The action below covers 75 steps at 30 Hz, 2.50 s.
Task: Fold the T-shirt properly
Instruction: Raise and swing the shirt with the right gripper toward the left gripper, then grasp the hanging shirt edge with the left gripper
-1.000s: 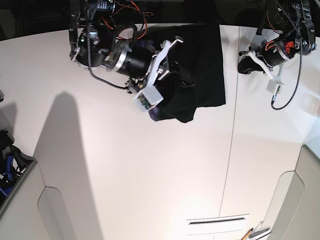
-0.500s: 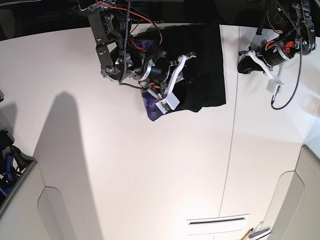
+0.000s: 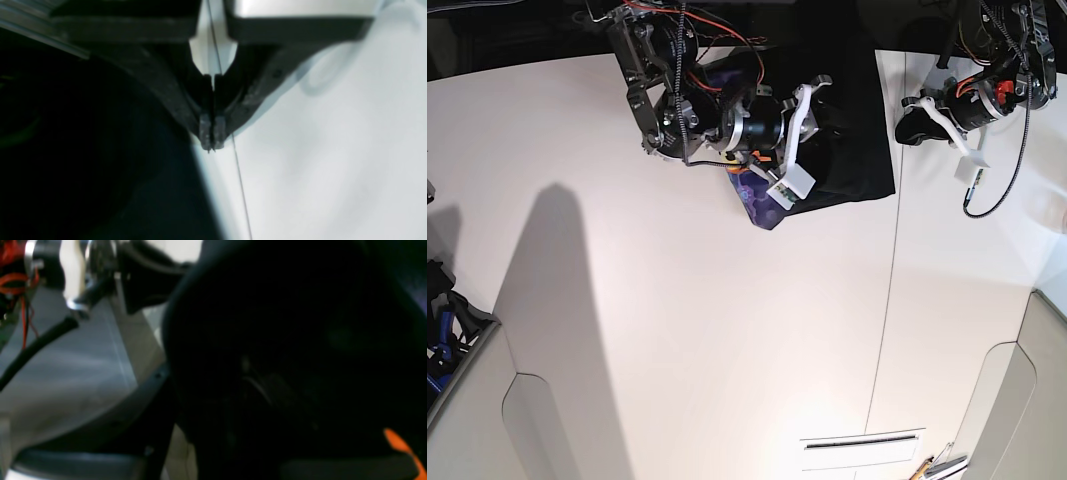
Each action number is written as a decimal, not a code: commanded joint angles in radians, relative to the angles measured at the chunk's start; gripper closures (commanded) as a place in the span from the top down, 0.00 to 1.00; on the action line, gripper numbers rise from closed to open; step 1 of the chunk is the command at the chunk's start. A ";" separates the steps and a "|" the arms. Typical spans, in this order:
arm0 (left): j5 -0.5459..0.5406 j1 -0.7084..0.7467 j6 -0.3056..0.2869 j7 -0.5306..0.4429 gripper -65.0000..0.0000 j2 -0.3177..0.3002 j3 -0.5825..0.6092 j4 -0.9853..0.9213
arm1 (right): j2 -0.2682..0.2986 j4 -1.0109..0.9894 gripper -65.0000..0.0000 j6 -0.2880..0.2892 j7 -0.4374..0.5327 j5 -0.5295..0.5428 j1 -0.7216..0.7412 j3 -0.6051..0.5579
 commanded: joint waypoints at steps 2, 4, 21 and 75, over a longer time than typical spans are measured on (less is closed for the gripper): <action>-0.023 -0.002 -0.028 -0.010 0.00 -0.011 -0.006 0.011 | -0.014 0.018 0.22 0.012 0.012 -0.006 0.012 -0.038; -0.026 -0.002 -0.039 -0.006 0.00 -0.011 -0.006 0.011 | -0.029 0.018 0.22 0.011 0.012 -0.048 0.012 -0.067; -0.036 -0.002 -0.038 0.004 0.14 -0.008 -0.006 0.011 | -0.060 0.022 0.28 0.027 -0.038 -0.023 0.063 -0.100; -0.272 -0.003 -0.096 0.095 0.14 -0.011 -0.171 0.092 | -0.058 0.151 0.15 0.078 -0.055 -0.180 0.193 0.039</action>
